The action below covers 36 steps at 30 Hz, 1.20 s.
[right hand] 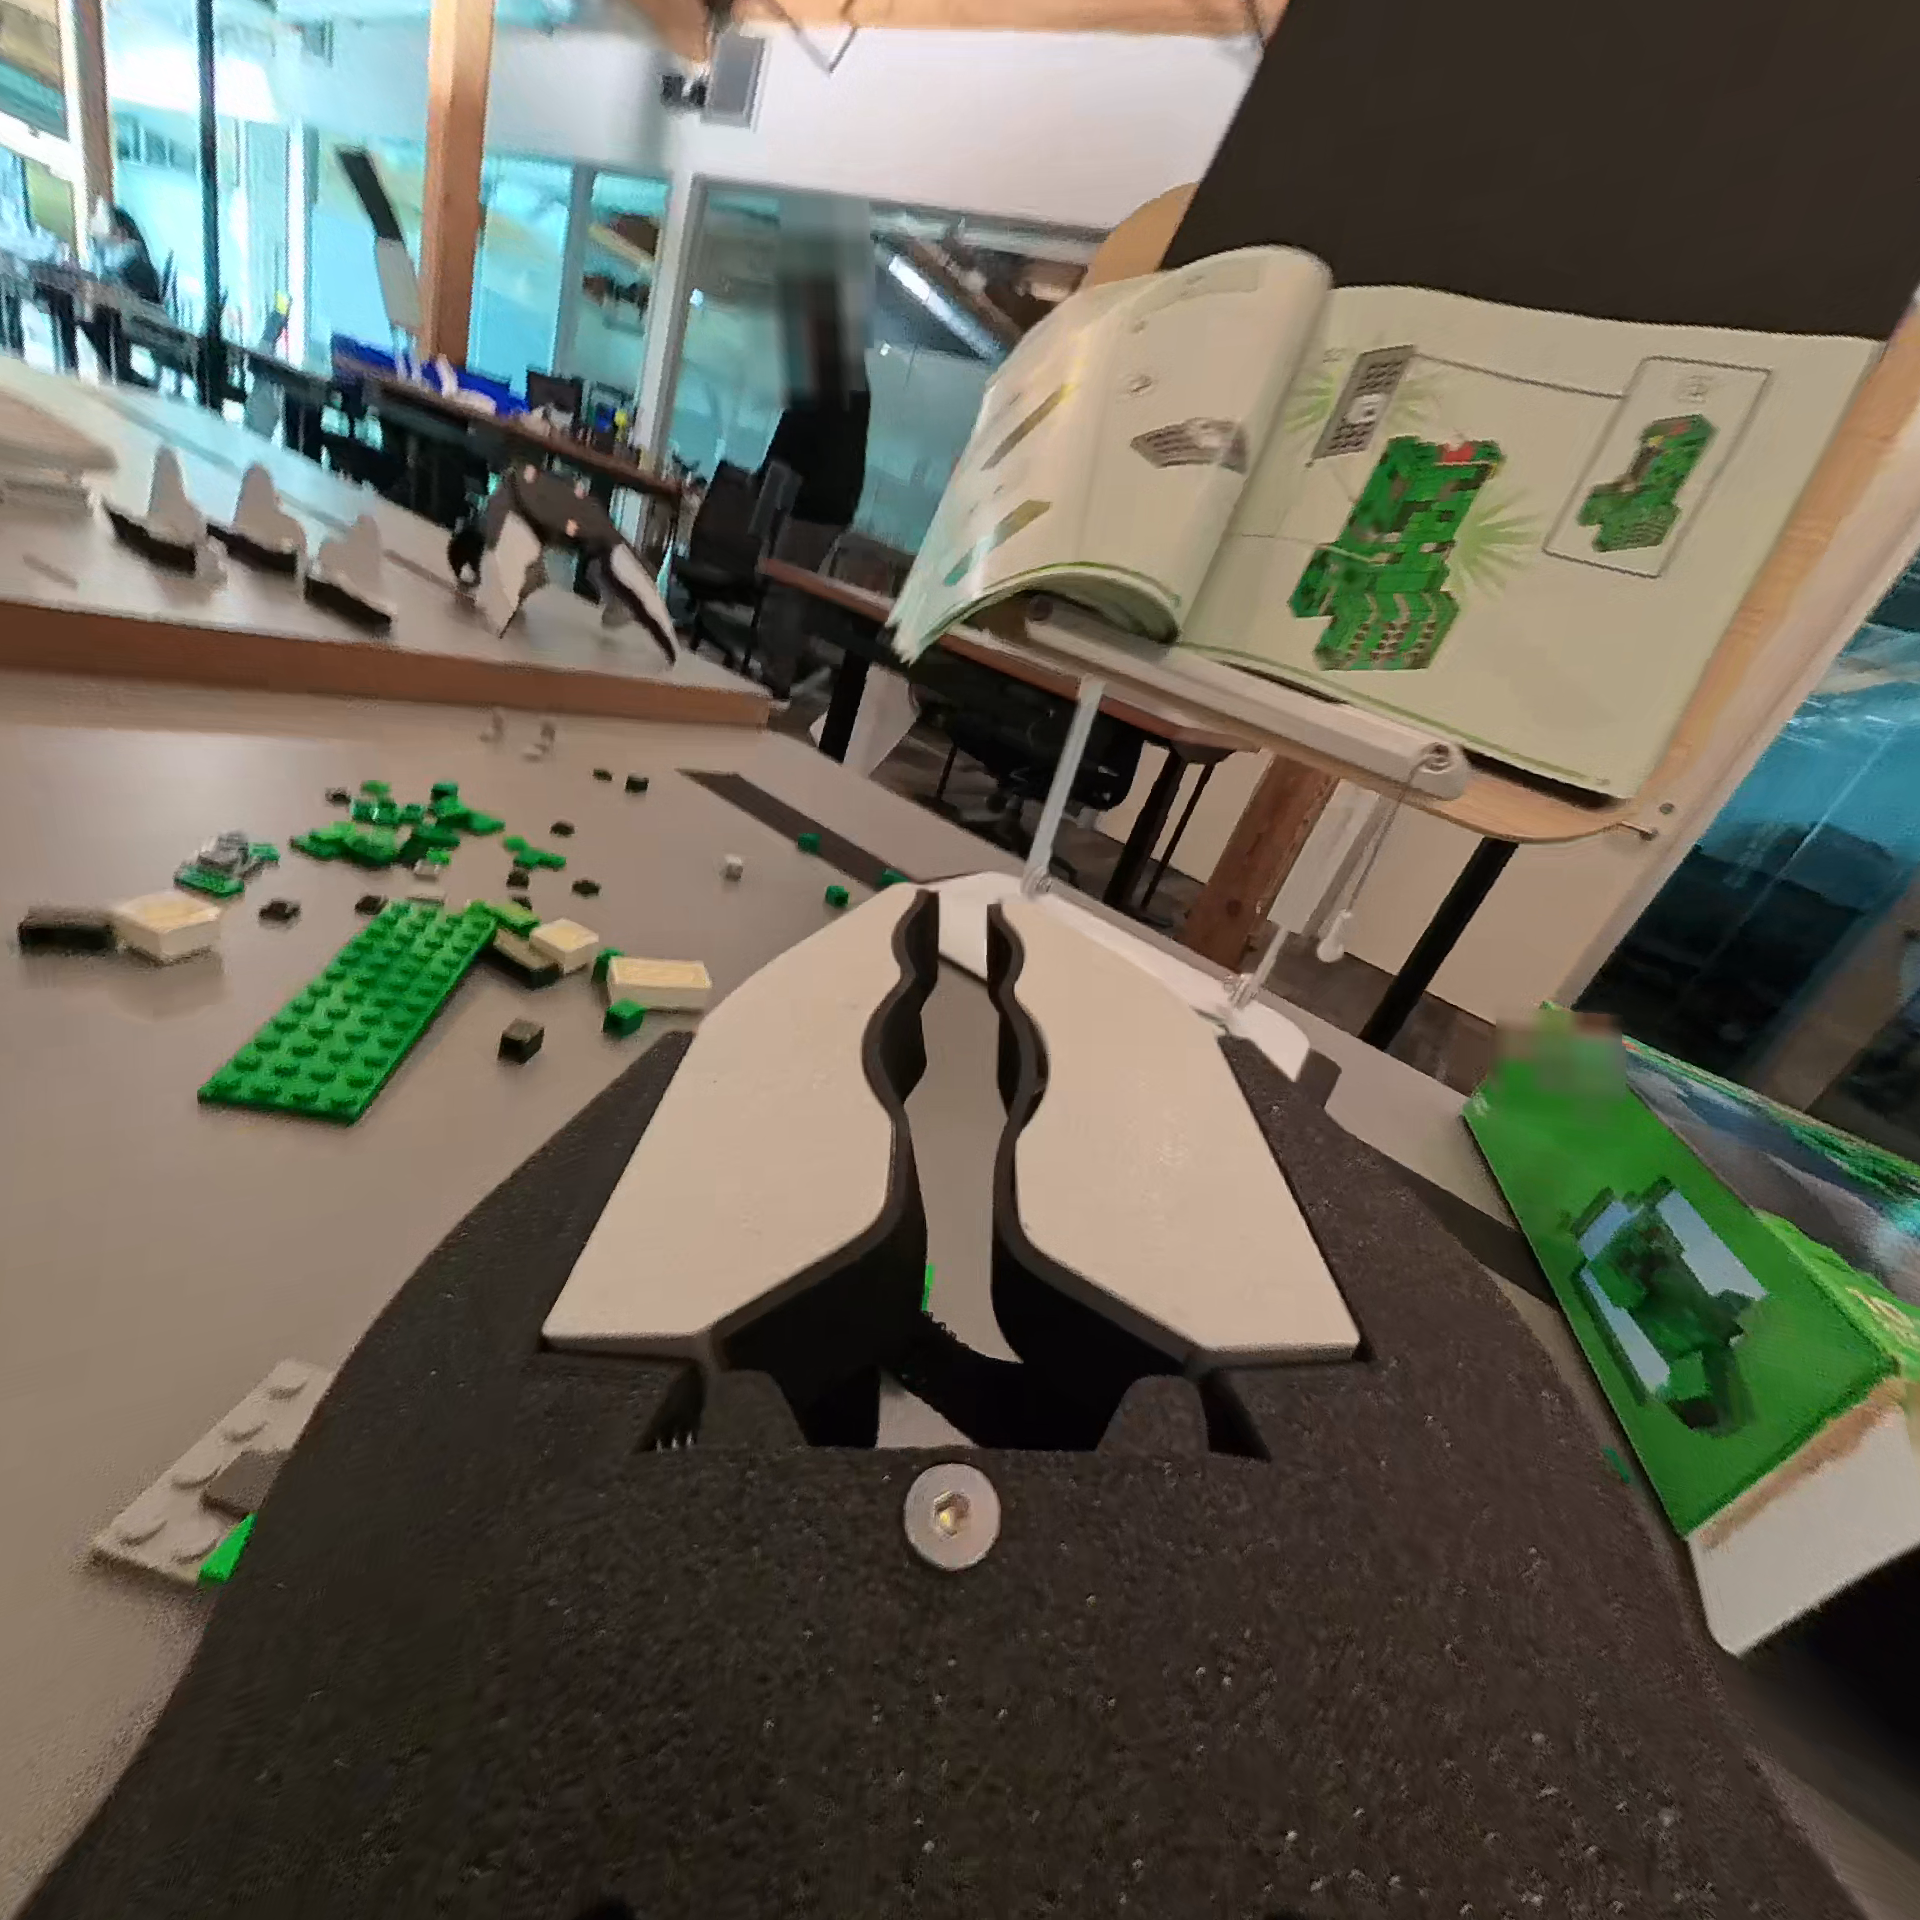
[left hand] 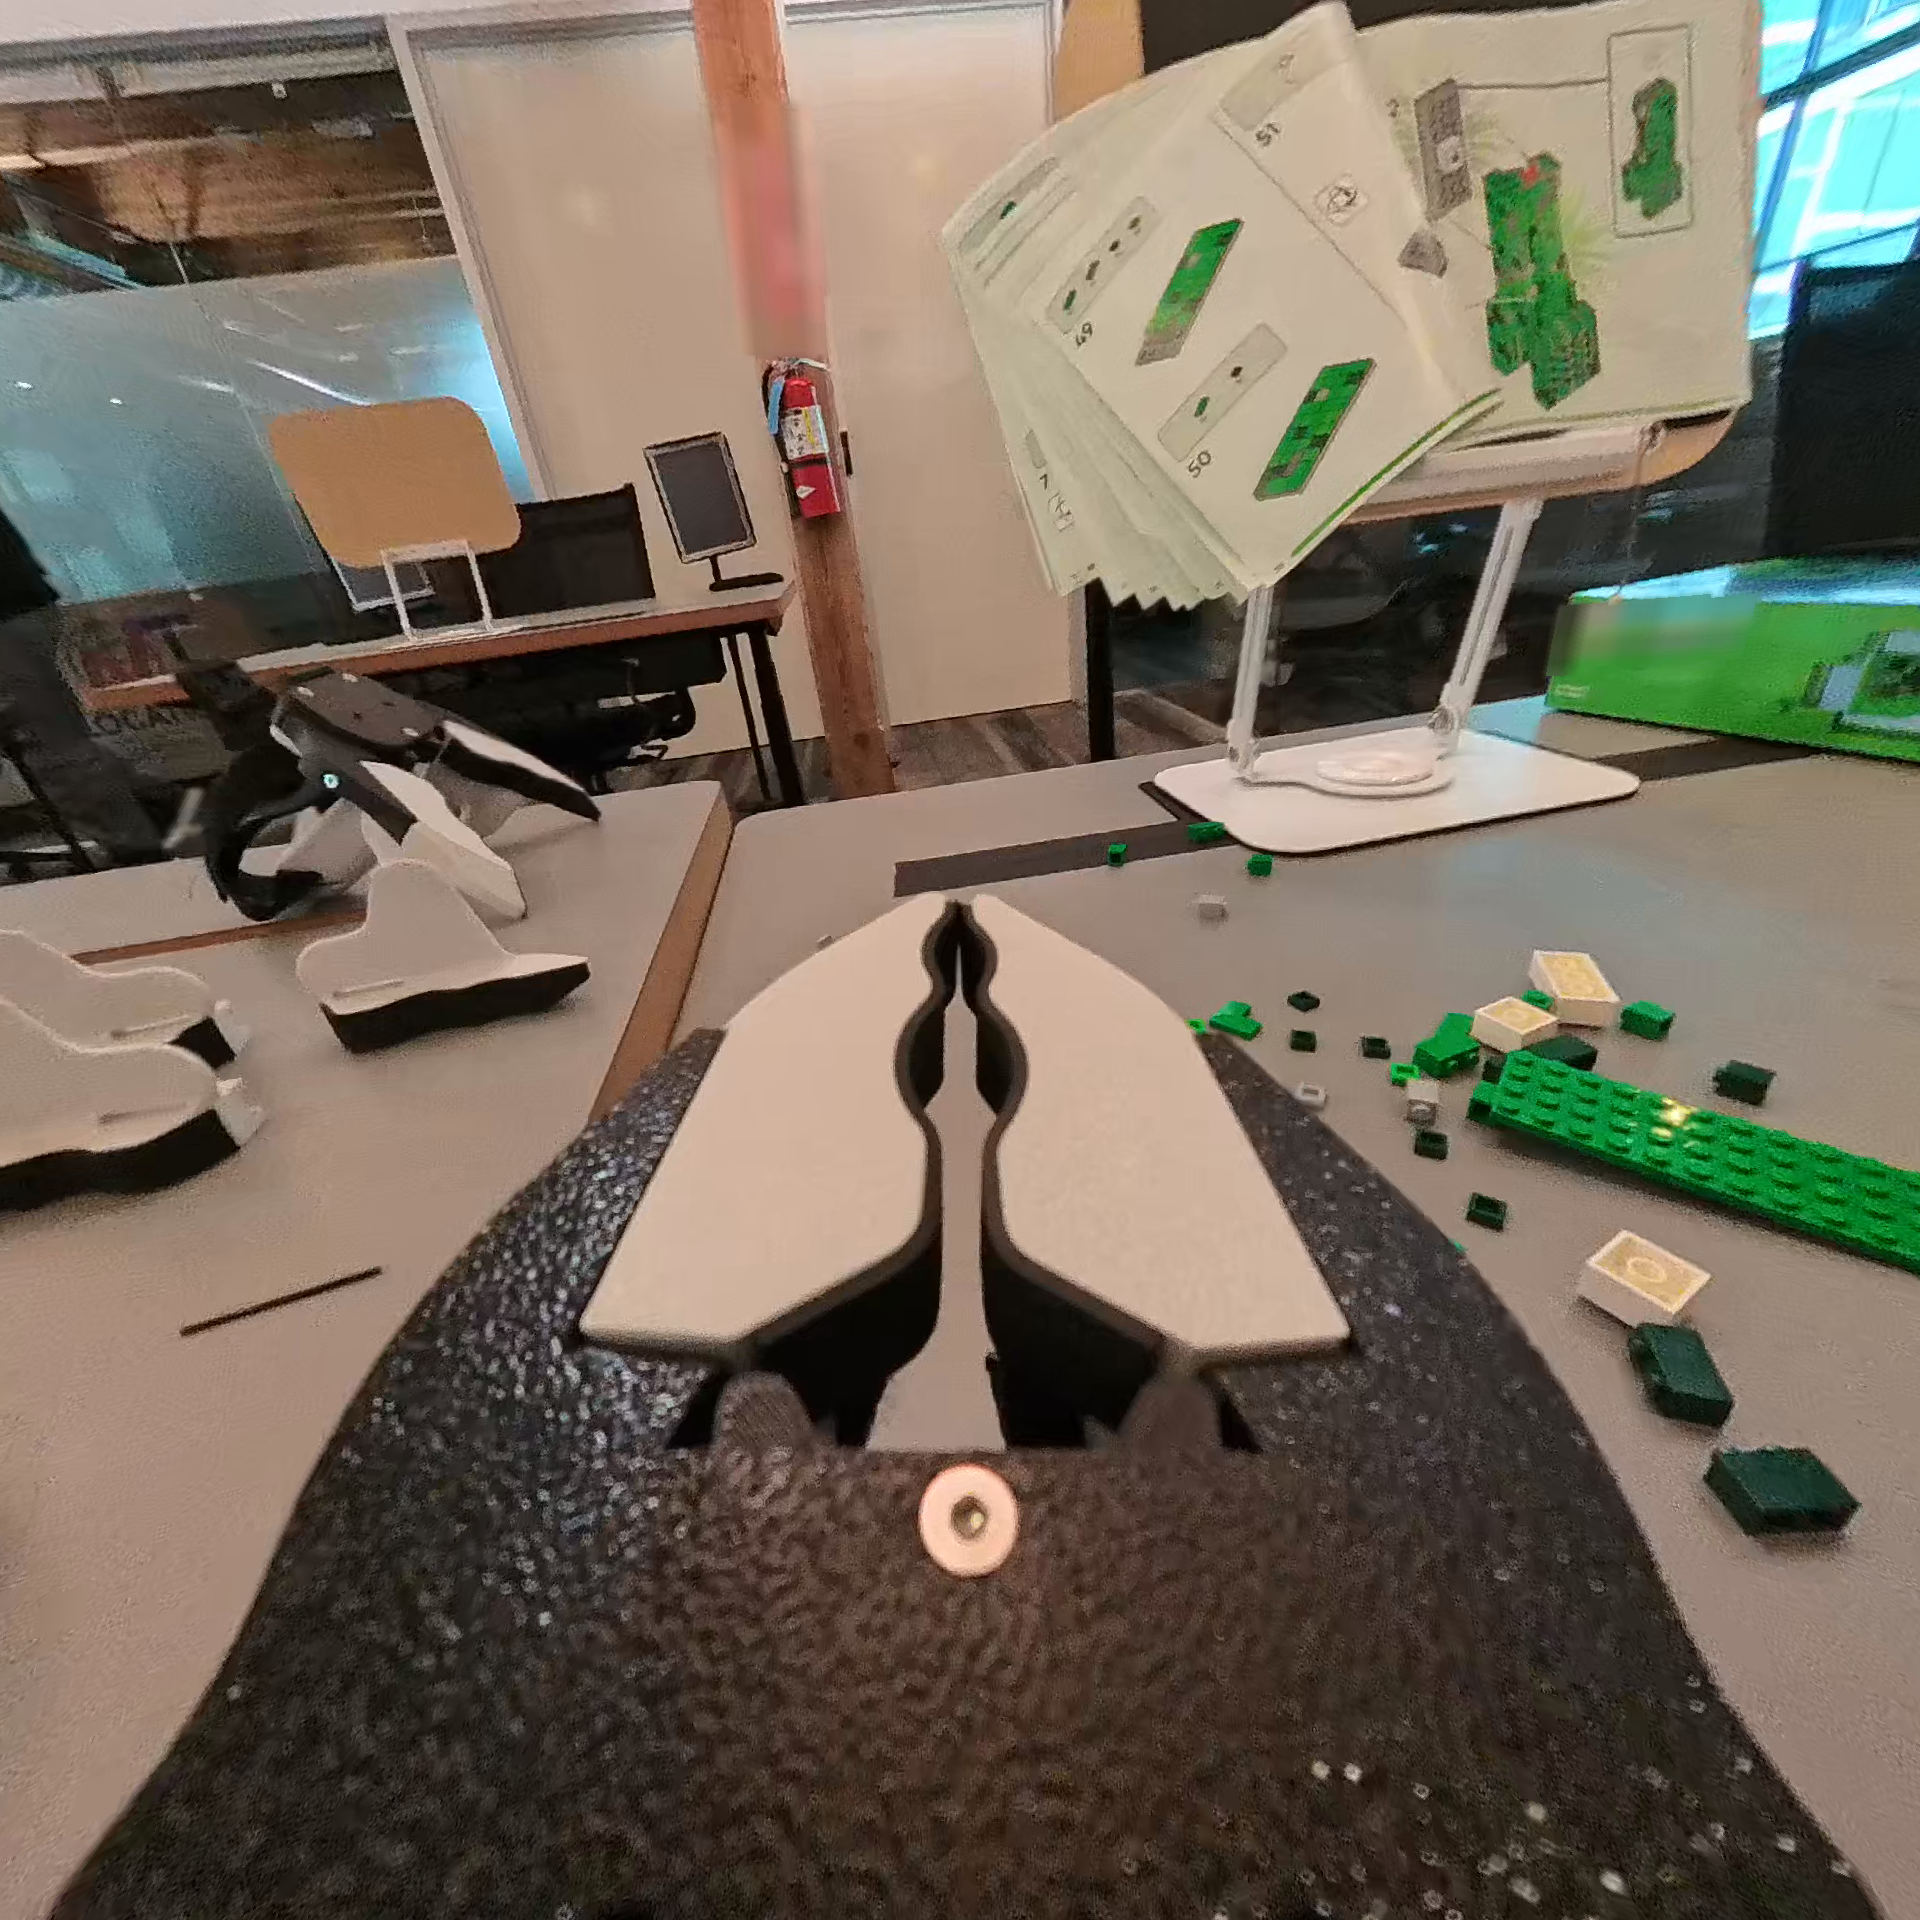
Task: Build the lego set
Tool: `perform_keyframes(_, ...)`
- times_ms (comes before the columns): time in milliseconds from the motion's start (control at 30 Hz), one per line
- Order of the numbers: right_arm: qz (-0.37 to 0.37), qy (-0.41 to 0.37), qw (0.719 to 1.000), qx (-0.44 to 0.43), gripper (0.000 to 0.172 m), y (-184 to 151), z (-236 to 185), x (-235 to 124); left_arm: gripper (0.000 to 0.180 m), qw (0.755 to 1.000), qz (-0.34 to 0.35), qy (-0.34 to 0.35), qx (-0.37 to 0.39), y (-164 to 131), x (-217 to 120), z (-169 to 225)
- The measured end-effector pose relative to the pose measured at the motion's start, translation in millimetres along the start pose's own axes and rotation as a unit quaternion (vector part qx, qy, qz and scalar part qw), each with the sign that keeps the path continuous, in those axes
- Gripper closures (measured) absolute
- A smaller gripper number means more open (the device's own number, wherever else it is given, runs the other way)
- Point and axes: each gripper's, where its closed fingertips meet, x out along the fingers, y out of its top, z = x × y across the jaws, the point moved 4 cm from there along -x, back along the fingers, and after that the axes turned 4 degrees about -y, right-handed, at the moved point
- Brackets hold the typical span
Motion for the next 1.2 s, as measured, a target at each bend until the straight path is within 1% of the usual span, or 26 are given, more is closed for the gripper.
perform_keyframes(100, -0.051, 0.037, 0.997, -0.046, 0.165, -2.5, -19.9, 4.7, 0.18, 1.0, 0.011, 0.01, 0.01, 1.2, -0.1, -3.1)
perform_keyframes(200, -0.091, 0.082, 0.992, -0.044, 0.165, 0.9, -44.3, 22.6, 0.18, 0.998, 0.017, 0.027, 0.047, 1.5, 6.0, -5.5)
perform_keyframes(267, -0.099, 0.112, 0.987, -0.05, 0.165, 8.6, -60.1, 43.5, 0.18, 0.997, 0.025, 0.032, 0.071, 2.1, 17.9, -6.0)
perform_keyframes(333, -0.129, 0.15, 0.978, -0.072, 0.168, 16.8, -78.1, 74.5, 0.178, 0.996, 0.012, 0.029, 0.081, -2.1, 34.1, -7.8)
perform_keyframes(400, -0.176, 0.198, 0.96, -0.088, 0.171, 19.4, -95.7, 104.2, 0.178, 0.996, 0.007, 0.025, 0.083, -3.6, 43.5, -7.4)
perform_keyframes(467, -0.211, 0.243, 0.943, -0.085, 0.172, 19.5, -110.4, 130.8, 0.179, 0.996, 0.03, 0.002, 0.087, 1.1, 42.9, -1.3)
perform_keyframes(500, -0.233, 0.26, 0.933, -0.083, 0.172, 17.7, -115.4, 141.6, 0.179, 0.995, 0.044, -0.01, 0.091, 3.6, 41.1, 1.9)
perform_keyframes(567, -0.298, 0.304, 0.902, -0.071, 0.169, 12.2, -124.6, 162.0, 0.179, 0.994, 0.058, -0.016, 0.089, 6.4, 38.7, 3.2)
perform_keyframes(633, -0.372, 0.359, 0.854, -0.051, 0.163, 4.3, -135.2, 174.0, 0.179, 0.995, 0.061, -0.015, 0.082, 7.2, 38.4, 1.8)
perform_keyframes(700, -0.408, 0.388, 0.825, -0.045, 0.164, 0.3, -142.5, 184.2, 0.179, 0.995, 0.057, -0.014, 0.079, 6.0, 39.6, 0.1)
perform_keyframes(767, -0.43, 0.404, 0.804, -0.074, 0.161, -4.3, -146.6, 191.9, 0.179, 0.995, 0.054, -0.014, 0.077, 5.2, 40.6, -1.1)
perform_keyframes(800, -0.444, 0.409, 0.791, -0.098, 0.156, -8.0, -147.3, 193.8, 0.18, 0.995, 0.056, -0.015, 0.078, 5.9, 40.5, -1.1)
perform_keyframes(867, -0.48, 0.4, 0.767, -0.144, 0.155, -17.1, -143.9, 196.2, 0.18, 0.995, 0.057, -0.018, 0.084, 6.1, 40.9, -0.7)
perform_keyframes(1000, -0.496, 0.449, 0.724, -0.168, 0.152, -24.3, -148.5, 187.6, 0.18, 0.994, 0.057, -0.021, 0.086, 6.1, 45.5, -0.2)
perform_keyframes(1100, -0.496, 0.473, 0.698, -0.207, 0.152, -32.2, -147.8, 180.1, 0.18, 0.995, 0.059, -0.026, 0.077, 6.2, 48.7, 0.6)
perform_keyframes(1200, -0.501, 0.477, 0.679, -0.245, 0.154, -39.3, -143.0, 177.6, 0.18, 0.995, 0.057, -0.029, 0.074, 5.3, 48.8, 0.3)
